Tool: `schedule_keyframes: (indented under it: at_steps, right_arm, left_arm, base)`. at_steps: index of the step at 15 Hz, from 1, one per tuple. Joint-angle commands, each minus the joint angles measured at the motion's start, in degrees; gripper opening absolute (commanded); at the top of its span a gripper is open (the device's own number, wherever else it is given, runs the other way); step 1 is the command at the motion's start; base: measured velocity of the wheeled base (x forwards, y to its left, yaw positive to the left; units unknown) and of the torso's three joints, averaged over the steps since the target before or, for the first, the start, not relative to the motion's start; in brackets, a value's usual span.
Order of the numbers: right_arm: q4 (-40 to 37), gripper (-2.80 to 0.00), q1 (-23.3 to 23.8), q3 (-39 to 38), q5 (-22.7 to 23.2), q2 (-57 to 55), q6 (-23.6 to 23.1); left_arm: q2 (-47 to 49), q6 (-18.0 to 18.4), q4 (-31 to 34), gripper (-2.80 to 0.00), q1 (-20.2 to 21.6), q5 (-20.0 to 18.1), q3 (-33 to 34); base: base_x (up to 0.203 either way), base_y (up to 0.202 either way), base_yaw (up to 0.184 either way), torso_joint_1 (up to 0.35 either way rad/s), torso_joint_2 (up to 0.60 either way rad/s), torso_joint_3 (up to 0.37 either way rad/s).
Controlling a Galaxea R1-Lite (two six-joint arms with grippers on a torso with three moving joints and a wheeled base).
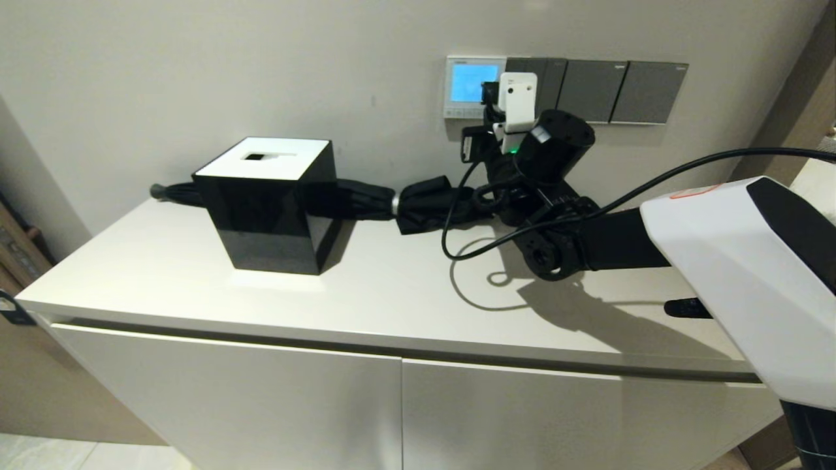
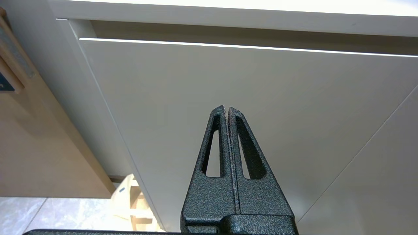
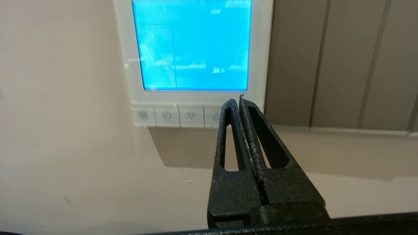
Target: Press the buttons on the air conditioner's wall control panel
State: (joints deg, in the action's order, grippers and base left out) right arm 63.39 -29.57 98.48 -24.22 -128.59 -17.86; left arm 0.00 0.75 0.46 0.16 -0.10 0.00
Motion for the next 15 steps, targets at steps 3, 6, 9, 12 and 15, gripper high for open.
schedule_keyframes:
  at_steps: [3, 6, 9, 12, 15]
  right_arm:
    - [0.56, -2.80, -1.58, -4.89, -0.51, 5.43, -0.16]
    - [1.25, -2.80, -3.14, -9.04, -1.09, 9.27, -0.23]
    - [1.15, -2.80, -4.47, -16.33, -2.22, 17.04, -0.28]
    - [0.70, -2.80, -5.01, -27.56, -6.37, 27.11, -0.70]
    - [-2.15, -2.80, -4.96, -37.73, -10.43, 38.51, -1.48]
  left_arm:
    - [0.09, 0.04, -0.02, -2.80, 0.02, 0.01, 0.00]
    - [0.07, 0.04, 0.00, -2.80, 0.02, 0.01, 0.00]
    - [0.00, 0.04, -0.02, -2.80, 0.02, 0.01, 0.00]
    - [0.00, 0.04, 0.05, -2.80, 0.02, 0.01, 0.00]
    - [0.05, 0.04, -0.02, -2.80, 0.02, 0.01, 0.00]
  base:
    - [0.000, 0.000, 0.000, 0.000, 0.00, 0.000]
    - [0.000, 0.000, 0.000, 0.000, 0.00, 0.000]
    - [0.000, 0.000, 0.000, 0.000, 0.00, 0.000]
    - [0.000, 0.000, 0.000, 0.000, 0.00, 0.000]
    - [0.000, 0.000, 0.000, 0.000, 0.00, 0.000]
